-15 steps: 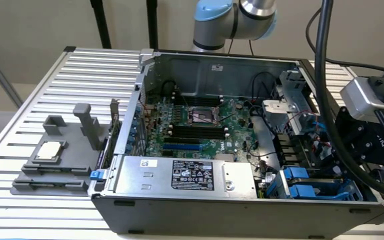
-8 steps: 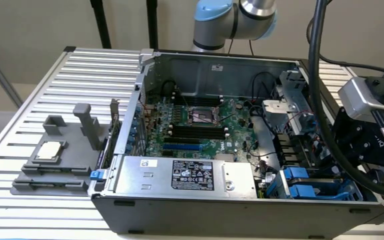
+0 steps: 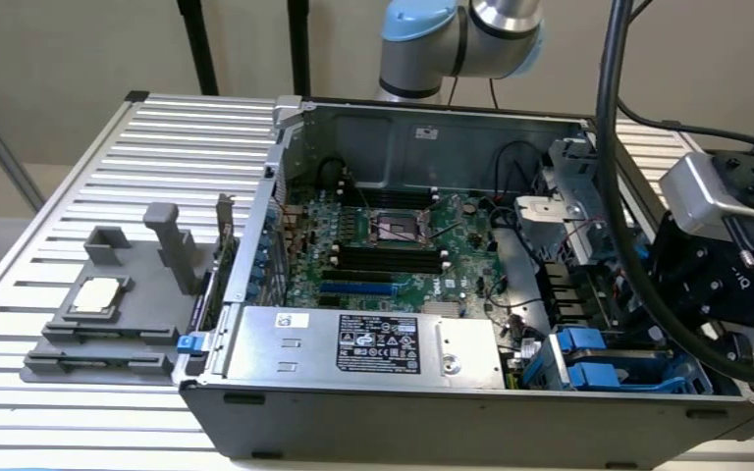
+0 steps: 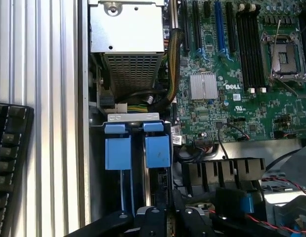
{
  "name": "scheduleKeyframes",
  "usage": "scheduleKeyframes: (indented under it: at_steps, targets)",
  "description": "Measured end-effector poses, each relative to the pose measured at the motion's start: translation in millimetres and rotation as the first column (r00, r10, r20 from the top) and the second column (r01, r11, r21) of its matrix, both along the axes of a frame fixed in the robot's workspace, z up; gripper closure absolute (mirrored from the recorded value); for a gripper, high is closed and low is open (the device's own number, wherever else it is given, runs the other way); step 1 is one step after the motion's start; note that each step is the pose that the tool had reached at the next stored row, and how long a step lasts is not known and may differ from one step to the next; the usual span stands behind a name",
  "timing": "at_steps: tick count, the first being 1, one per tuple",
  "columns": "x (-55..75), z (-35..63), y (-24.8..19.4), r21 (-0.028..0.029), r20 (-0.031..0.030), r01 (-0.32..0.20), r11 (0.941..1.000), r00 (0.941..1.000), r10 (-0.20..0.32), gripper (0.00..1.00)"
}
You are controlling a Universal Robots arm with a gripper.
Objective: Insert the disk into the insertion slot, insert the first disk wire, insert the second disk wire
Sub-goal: 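Insert the first disk wire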
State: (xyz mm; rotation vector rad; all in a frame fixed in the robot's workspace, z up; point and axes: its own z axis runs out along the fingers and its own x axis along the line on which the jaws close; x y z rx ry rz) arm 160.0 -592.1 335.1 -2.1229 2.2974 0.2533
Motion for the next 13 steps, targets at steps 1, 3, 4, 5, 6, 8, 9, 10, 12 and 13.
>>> scheduleKeyframes:
  at_steps: [1, 3, 4, 5, 6, 8, 9, 10, 12, 13]
  targets:
    - [0.0, -0.1, 0.7, -0.0009, 0.0, 0.0, 1.0, 1.0, 0.0, 0.84]
    - [0.0, -0.3, 2.6, -0.0029, -0.0001, 0.0, 1.0, 1.0, 0.0, 0.84]
    - [0.2, -0.5, 3.6, -0.0039, -0.0002, 0.0, 1.0, 1.0, 0.0, 0.84]
    - [0.5, -0.6, 4.4, -0.0047, -0.0002, 0.0, 1.0, 1.0, 0.0, 0.84]
    - [1.0, -0.8, 4.8, -0.0053, -0.0002, 0.0, 1.0, 1.0, 0.0, 0.84]
    - [2.2, -1.0, 5.0, -0.0063, -0.0004, 0.0, 1.0, 1.0, 0.0, 0.84]
    - [3.0, -1.1, 5.1, -0.0068, -0.0006, 0.0, 1.0, 1.0, 0.0, 0.84]
    - [3.5, -1.2, 5.1, -0.0074, -0.0009, 0.0, 1.0, 1.0, 0.0, 0.84]
    - [3.8, -1.5, 5.1, -0.0099, -0.0013, 0.0, 1.0, 1.0, 0.0, 0.84]
    - [3.8, -2.0, 5.1, -0.0113, -0.0014, 0.0, 0.9999, 1.0, 0.0, 0.84]
